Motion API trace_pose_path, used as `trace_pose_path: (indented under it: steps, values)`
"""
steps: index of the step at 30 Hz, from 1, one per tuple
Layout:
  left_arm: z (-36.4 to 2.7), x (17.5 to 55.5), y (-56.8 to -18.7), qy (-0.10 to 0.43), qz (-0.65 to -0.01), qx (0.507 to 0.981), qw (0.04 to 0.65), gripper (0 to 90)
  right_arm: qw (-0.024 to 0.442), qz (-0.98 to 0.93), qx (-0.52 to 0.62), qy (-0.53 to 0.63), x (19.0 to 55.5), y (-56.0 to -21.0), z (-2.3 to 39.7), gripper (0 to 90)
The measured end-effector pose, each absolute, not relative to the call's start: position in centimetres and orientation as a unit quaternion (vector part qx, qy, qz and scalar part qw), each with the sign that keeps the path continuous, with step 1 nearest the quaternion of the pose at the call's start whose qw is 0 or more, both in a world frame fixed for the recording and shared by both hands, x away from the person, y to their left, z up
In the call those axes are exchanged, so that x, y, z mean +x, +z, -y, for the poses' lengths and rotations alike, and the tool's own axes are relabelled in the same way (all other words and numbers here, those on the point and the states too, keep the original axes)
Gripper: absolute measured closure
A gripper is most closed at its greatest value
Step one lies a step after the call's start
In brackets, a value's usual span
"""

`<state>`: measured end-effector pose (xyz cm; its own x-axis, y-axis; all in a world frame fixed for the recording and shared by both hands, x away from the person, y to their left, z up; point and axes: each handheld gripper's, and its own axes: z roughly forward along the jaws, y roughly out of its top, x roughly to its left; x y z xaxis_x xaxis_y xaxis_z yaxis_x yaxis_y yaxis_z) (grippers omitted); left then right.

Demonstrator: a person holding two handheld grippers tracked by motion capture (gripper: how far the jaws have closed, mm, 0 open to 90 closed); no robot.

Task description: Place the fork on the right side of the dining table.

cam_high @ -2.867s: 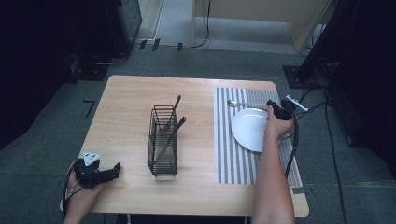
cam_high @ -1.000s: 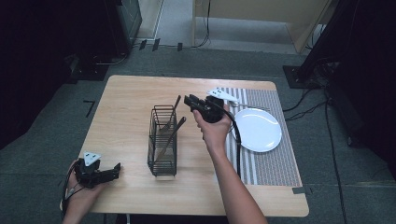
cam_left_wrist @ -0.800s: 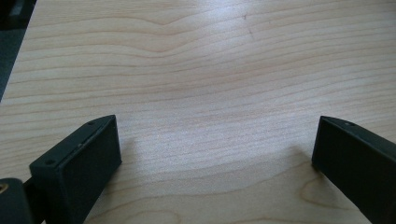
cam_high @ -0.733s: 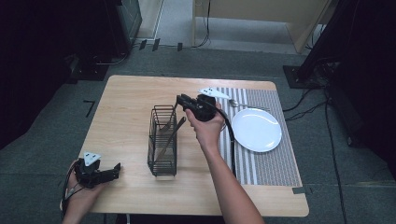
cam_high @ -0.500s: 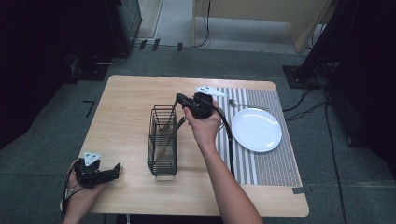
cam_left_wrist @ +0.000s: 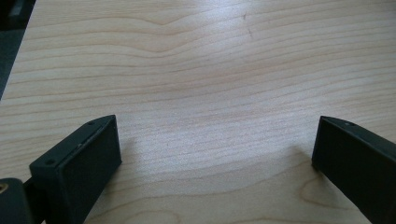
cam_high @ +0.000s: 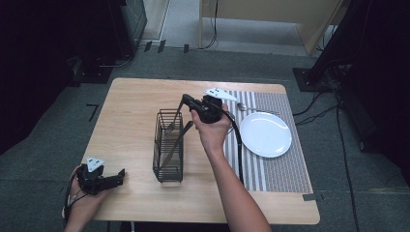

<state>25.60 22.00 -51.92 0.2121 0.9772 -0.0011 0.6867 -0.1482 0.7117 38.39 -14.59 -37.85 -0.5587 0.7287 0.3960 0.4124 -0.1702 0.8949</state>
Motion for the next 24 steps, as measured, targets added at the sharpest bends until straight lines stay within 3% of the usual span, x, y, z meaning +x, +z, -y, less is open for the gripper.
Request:
trace_pose_path:
  steps: [9, 24]
  values:
    - [-22.0, 25.6, -51.9, 0.241, -0.578, 0.72, 0.299, 0.7, 0.158, -0.598, 0.446, 0.648, 36.6, -34.4, 16.7, 88.7]
    - [-22.0, 25.6, -51.9, 0.241, -0.578, 0.72, 0.3, 0.7, 0.232, -0.507, 0.438, 0.705, 30.4, -28.2, 24.4, 88.7]
